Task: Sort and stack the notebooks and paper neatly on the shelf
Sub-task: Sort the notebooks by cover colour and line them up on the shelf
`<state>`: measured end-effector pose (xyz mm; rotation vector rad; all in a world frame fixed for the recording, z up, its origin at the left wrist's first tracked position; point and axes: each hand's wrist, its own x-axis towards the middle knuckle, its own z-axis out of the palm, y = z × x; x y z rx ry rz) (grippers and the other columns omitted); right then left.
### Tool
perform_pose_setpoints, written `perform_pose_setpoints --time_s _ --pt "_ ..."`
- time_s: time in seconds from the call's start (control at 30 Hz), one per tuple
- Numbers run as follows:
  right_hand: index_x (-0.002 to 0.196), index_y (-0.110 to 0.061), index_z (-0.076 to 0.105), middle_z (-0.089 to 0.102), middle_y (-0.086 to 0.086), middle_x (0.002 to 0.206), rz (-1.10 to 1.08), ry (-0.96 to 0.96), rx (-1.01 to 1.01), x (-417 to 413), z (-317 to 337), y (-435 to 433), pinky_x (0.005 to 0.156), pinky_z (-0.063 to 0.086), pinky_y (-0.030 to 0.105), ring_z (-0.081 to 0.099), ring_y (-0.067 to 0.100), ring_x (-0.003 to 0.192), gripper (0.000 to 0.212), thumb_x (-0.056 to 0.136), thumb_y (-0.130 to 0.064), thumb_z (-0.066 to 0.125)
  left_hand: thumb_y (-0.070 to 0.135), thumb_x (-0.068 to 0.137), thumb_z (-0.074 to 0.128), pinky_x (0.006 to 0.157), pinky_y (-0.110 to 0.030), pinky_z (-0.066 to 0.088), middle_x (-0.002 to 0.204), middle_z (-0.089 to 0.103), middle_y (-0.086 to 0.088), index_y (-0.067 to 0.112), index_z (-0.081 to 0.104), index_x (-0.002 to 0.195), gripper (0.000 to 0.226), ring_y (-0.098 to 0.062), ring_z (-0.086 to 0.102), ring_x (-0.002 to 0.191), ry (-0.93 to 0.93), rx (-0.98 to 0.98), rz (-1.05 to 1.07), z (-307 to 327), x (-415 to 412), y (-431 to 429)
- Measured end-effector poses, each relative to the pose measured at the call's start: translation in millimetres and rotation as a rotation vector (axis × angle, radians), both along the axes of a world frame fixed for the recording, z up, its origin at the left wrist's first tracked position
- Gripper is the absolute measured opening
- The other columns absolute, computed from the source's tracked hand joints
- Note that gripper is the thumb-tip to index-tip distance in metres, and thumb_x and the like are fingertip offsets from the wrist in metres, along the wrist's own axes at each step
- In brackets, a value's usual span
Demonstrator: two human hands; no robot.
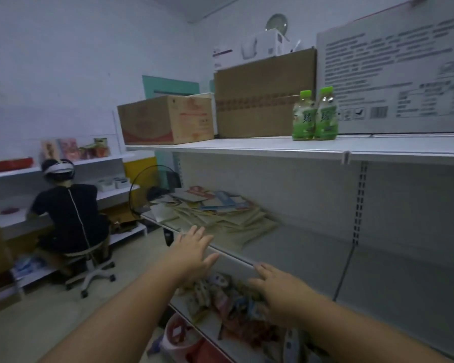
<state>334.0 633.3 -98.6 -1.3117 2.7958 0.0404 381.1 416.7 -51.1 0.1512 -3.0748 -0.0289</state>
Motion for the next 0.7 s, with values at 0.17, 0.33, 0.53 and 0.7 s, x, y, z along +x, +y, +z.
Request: perform_pose_setpoints --time_s 0.17,0.33,0.53,0.7 --pt "0.143 -0.014 0.031 0.017 0.012 0.155 0.035 0.027 -0.002 -46 0 -52 0.116 0.024 0.038 0.015 0.027 0.143 0.054 0.094 -0.030 0.047 0.051 0.098 0.031 0.119 -0.041 -0.001 0.161 -0.001 0.003 0.029 0.015 0.151 0.059 -0.015 -0.008 0.147 -0.005 0.133 0.091 -13 -10 -53" --pt "0.141 -0.013 0.035 0.021 0.012 0.153 0.089 0.019 0.007 -111 3 -122 0.112 0.030 0.043 0.022 0.031 0.139 0.052 0.093 -0.028 0.050 0.053 0.097 0.031 0.119 -0.038 0.001 0.161 -0.001 0.004 0.029 0.014 0.151 0.061 -0.015 -0.008 0.147 -0.041 0.013 0.128 -3 -46 -98" --pt "0.132 -0.012 0.044 0.032 0.013 0.146 0.105 -0.043 -0.104 -187 20 -186 0.106 0.037 0.043 0.033 0.032 0.132 0.044 0.094 -0.034 0.045 0.051 0.097 0.035 0.118 -0.033 0.009 0.159 0.011 0.005 0.027 0.018 0.151 0.062 -0.013 0.005 0.147 0.015 -0.012 0.171 26 -109 -154" --pt "0.117 -0.016 0.053 0.055 0.009 0.115 -0.019 -0.112 -0.326 -233 15 -227 0.077 0.048 0.032 0.057 0.028 0.098 0.030 0.091 -0.027 0.042 0.045 0.097 0.041 0.117 -0.030 0.010 0.158 0.014 0.006 0.028 0.016 0.151 0.062 -0.013 0.007 0.146 -0.076 -0.045 0.086 8 -141 -180"
